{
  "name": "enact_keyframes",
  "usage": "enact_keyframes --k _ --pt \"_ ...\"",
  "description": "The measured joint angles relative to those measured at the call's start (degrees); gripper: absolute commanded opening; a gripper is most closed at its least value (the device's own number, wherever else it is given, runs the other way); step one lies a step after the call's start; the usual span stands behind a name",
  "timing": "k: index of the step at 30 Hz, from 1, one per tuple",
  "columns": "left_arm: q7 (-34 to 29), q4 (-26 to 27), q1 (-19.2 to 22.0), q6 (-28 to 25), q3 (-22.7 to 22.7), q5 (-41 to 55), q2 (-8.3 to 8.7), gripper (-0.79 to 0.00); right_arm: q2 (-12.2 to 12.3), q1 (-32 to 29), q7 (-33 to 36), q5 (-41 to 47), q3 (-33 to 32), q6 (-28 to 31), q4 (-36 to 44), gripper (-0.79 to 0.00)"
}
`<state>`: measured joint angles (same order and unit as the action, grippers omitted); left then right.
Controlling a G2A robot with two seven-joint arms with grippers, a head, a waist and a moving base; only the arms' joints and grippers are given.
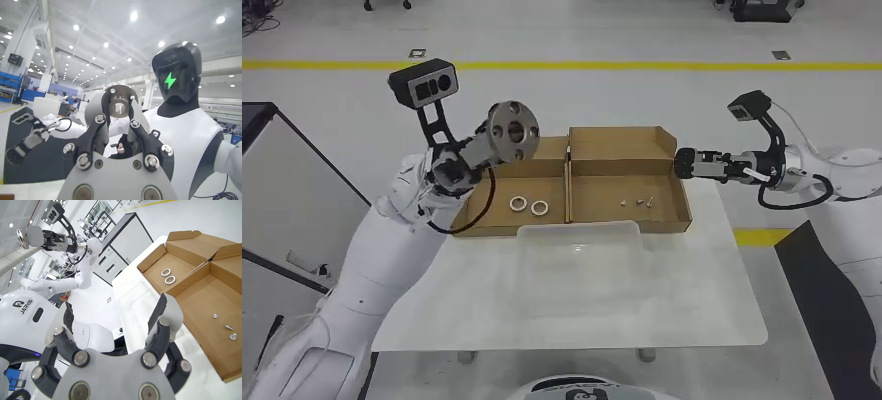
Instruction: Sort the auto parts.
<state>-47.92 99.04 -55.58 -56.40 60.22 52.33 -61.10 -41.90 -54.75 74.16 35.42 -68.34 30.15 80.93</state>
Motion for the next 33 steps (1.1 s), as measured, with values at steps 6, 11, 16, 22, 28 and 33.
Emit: enact_keyframes --k 6,11,16,22,28,33 --pt "1.63 3.34 -1.48 -1.61 -0.22 9.86 -0.7 -0.785 0.0 0.0 0.0 0.0 0.0 0.0 0.0 0.0" --pt "0.79 3.84 -2.38 -0.78 0.84 11.41 -1.3 -0.785 0.0 0.0 0.0 0.0 0.0 0.0 0.0 0.0" --pt "-1.46 1.13 -2.54 1.47 2.16 7.19 -1.49 -0.785 0.0 0.0 0.0 0.0 0.0 0.0 0.0 0.0" --pt "-4.03 -1.67 -1.72 4.03 3.63 -4.87 -1.07 -0.785 0.0 0.0 0.0 0.0 0.0 0.0 0.0 0.0" --pt "-2.86 -2.13 -1.9 2.86 2.8 -11.13 -0.75 -0.785 0.0 0.0 0.0 0.0 0.0 0.0 0.0 0.0" --pt "-0.81 -0.47 -2.33 0.83 1.74 2.47 -1.18 -0.785 0.0 0.0 0.0 0.0 0.0 0.0 0.0 0.0"
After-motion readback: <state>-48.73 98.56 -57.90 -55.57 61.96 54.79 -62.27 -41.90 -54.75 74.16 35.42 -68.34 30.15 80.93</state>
